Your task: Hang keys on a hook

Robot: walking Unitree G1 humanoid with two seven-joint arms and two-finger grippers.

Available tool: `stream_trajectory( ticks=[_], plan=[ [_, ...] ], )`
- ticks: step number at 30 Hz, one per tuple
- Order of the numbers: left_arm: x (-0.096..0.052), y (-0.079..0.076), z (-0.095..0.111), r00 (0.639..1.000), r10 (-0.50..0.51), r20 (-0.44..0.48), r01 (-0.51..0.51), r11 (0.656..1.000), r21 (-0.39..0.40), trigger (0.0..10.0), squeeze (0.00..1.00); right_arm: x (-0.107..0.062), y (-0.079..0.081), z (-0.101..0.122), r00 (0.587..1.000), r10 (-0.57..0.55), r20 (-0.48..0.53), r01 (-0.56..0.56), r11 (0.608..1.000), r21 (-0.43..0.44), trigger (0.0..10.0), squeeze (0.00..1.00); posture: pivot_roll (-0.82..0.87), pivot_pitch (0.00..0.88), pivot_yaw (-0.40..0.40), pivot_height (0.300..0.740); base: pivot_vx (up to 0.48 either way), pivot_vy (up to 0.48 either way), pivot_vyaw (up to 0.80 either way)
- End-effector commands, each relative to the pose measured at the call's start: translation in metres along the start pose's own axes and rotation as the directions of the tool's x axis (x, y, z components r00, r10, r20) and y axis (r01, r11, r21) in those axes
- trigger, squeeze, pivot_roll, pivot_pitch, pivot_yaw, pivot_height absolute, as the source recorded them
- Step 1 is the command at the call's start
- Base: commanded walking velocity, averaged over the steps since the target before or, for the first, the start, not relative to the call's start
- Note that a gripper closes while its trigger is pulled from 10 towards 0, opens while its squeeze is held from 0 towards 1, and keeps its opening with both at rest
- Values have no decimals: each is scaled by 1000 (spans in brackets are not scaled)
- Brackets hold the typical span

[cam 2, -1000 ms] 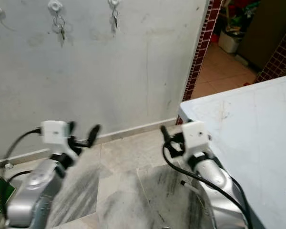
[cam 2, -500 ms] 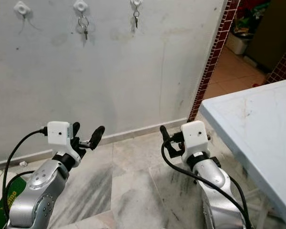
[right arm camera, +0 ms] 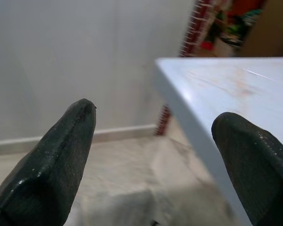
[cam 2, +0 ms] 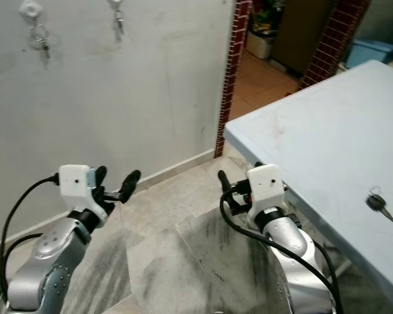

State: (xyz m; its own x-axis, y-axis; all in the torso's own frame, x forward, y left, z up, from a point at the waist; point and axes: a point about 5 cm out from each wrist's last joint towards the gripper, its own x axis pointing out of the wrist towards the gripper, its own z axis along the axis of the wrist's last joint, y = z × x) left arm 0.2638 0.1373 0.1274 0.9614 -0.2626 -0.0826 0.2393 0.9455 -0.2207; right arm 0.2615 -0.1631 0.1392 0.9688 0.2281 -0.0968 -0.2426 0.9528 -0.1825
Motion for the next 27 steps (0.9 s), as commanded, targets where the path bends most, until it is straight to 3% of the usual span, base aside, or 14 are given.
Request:
stream_trajectory(
  ticks=[1,4,11,25,27],
  plan=[
    [0,1,1,1000,0,-7,0,1000,8,10000,0,0,1,2,1000,-2,8,2,1000,4,10000,0,-36,94,18,740,0,0,-800],
    [0,1,0,1000,0,-15,0,1000,10,10000,0,0,1,3,1000,-5,9,5,1000,1,10000,0,-37,93,18,740,0,0,-800],
    [1,1,-2,1000,-2,-30,2,1000,14,10000,0,1,0,3,1000,-9,10,9,1000,-4,10000,0,-37,93,18,740,0,0,0],
    [2,3,-5,999,2,-51,-1,1000,21,10000,0,1,1,2,1000,-17,6,17,1000,-4,10000,0,-41,92,22,740,0,0,-800],
    [2,3,-5,999,1,-53,0,1000,22,10000,0,1,0,2,1000,-18,6,18,1000,-5,10000,0,-41,92,22,740,0,0,0]
  ],
)
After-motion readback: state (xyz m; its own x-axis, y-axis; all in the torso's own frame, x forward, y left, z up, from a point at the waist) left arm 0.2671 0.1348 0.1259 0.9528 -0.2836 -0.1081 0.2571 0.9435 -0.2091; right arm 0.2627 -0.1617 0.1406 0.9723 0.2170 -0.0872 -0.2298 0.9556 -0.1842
